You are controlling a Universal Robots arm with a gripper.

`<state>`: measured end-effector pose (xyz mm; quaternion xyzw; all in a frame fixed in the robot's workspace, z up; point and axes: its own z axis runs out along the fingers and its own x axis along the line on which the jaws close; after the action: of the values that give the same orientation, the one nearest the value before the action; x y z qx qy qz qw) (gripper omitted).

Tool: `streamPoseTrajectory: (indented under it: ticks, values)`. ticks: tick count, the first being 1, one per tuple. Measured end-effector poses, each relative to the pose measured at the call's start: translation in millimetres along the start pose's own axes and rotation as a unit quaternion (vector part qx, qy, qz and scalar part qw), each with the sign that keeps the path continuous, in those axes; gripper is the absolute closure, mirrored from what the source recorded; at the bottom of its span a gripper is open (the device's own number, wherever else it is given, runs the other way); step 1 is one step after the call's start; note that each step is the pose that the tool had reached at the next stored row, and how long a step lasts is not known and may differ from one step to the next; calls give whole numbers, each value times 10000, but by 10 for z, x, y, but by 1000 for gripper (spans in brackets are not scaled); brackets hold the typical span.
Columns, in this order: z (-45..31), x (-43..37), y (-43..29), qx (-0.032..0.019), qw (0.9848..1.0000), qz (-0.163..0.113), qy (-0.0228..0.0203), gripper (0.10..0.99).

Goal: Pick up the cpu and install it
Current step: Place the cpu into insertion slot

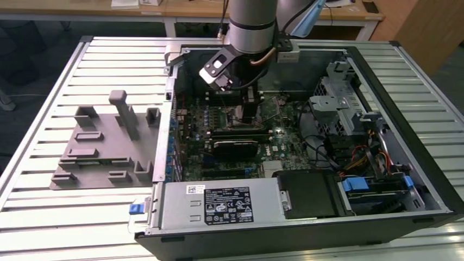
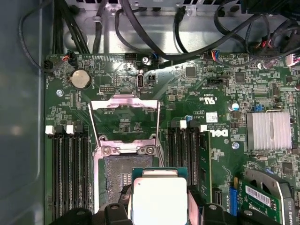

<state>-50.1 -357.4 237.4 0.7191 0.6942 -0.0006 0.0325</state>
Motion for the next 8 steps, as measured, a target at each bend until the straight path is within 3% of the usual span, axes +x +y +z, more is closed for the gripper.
streamPoseTrajectory:
  ticks: [8]
  values:
    - [13, 54, 4, 1, 10000, 1, 16, 541]
